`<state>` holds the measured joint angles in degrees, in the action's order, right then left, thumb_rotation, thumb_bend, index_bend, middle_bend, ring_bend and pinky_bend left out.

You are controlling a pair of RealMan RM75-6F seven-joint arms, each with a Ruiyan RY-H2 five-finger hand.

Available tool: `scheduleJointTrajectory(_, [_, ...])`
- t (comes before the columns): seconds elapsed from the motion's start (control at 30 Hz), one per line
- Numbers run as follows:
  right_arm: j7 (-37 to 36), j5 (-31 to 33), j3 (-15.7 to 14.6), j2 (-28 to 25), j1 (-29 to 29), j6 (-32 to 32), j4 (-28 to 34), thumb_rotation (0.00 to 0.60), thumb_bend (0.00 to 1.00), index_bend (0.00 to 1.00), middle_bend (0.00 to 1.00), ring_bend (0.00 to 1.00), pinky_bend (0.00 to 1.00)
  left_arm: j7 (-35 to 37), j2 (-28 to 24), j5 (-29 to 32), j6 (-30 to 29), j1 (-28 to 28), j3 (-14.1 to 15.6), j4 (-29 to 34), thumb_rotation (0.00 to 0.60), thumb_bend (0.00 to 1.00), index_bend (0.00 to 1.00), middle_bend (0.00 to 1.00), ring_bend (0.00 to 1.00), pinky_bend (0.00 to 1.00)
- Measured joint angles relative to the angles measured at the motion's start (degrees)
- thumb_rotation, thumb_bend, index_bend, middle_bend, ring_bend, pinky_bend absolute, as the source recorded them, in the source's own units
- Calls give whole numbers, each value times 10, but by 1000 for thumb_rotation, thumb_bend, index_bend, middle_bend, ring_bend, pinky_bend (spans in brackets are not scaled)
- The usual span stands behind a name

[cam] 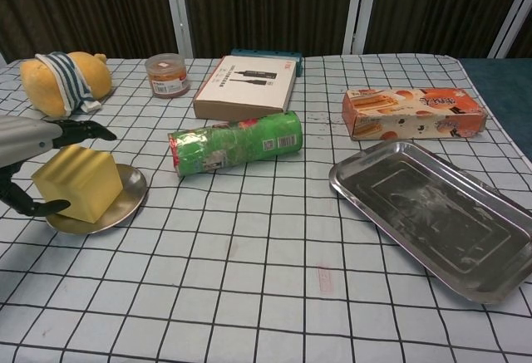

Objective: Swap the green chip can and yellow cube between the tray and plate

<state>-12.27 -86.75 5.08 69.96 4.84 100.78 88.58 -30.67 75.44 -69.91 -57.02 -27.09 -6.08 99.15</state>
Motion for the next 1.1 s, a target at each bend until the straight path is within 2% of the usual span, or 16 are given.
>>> scheduleJointTrajectory(0.43, [-7,-16,5,-3,-6,-17,2,600,13,0,0,0,0,-12,33,55,7,-29,2,-57,600,351,0,0,0,125])
scheduleJointTrajectory(0.57, [-8,-20,6,-3,-7,-20,3,600,14,0,0,0,0,-8,36,62,7,-31,8,-65,600,352,0,47,44,168])
scheduleJointTrajectory(0.7, [-9,-24,7,-2,-8,-24,3,600,14,0,0,0,0,-6,42,59,-2,-31,13,-76,600,356,10,128,134,272])
scheduleJointTrajectory(0.8, [-10,-26,7,-3,-9,-27,3,600,13,0,0,0,0,-4,51,52,-15,-30,15,-89,600,377,90,200,218,383])
scheduleJointTrajectory(0.93, [-12,-30,7,-4,-10,-30,4,600,14,0,0,0,0,-6,74,31,-46,-27,17,-123,600,506,259,326,340,544])
scheduleJointTrajectory(1.1, [-14,-32,9,-4,-11,-32,5,600,14,0,0,0,0,11,103,-10,-85,-20,20,-161,600,580,365,405,407,613])
